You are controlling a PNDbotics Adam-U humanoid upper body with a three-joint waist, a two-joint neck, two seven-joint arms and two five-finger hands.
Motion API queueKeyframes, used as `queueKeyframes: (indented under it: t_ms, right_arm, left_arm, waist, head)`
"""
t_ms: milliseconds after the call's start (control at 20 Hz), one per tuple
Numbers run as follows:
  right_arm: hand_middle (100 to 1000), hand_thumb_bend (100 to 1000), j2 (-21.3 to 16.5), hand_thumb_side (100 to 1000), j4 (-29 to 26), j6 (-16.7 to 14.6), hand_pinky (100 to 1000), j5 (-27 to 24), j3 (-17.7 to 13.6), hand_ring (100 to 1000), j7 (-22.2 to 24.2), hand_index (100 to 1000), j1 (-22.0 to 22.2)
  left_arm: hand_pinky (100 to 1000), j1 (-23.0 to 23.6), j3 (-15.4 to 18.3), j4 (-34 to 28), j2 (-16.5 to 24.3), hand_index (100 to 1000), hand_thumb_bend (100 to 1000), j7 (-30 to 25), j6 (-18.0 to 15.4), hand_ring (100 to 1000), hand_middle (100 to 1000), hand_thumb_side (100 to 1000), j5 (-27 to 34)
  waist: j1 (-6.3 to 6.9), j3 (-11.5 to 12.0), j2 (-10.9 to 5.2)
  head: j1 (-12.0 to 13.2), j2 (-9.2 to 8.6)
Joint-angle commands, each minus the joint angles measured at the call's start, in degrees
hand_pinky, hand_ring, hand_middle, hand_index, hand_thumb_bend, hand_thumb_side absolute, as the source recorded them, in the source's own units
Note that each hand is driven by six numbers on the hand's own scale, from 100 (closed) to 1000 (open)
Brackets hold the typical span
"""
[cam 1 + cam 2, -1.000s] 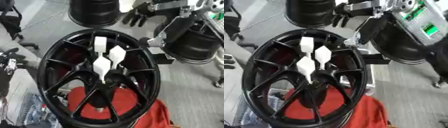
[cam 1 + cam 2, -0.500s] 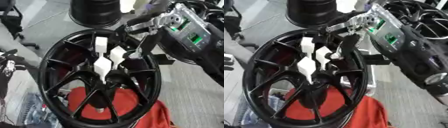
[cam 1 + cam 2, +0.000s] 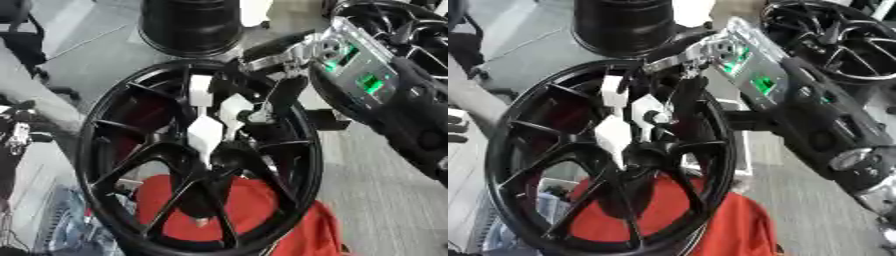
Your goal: Pull the pin out of the wheel hub.
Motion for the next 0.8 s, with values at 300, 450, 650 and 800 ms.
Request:
queueKeyframes:
  t_ms: [300, 450, 650, 800]
  right_arm:
    - [912, 149, -0.36, 248, 1.02, -1.67, 833, 2.17, 0.72, 911, 0.13, 941, -0.16]
    - [919, 155, -0.83, 249, 0.28, -1.6, 832, 1.95, -0.42, 911, 0.13, 945, -0.24]
    - [919, 163, -1.6, 252, -1.6, -0.84, 831, 1.31, -1.9, 910, 0.13, 947, -0.38]
    - [913, 163, -2.02, 251, -2.63, -0.19, 831, 0.9, -2.58, 910, 0.09, 947, -0.35]
  left_arm:
    - [602, -0.71, 0.03, -1.1, 0.62, 854, 100, -0.13, -0.2, 631, 599, 691, -0.31]
    - [602, -0.67, 0.09, -1.1, 0.61, 854, 100, -0.07, -0.19, 631, 599, 691, -0.31]
    - [602, -0.66, 0.13, -1.08, 0.61, 855, 100, -0.07, -0.17, 630, 599, 691, -0.32]
    - [602, -0.65, 0.2, -1.09, 0.63, 855, 100, 0.0, -0.18, 630, 599, 691, -0.3]
  waist:
    - [0.6, 0.21, -0.43]
    - [0.64, 0.09, -0.44]
    - [0.67, -0.04, -0.5]
    - [0.68, -0.06, -0.52]
  head:
    - [-0.11, -0.98]
    - [-0.04, -0.99]
    - [0.0, -1.07]
    - [0.03, -1.09]
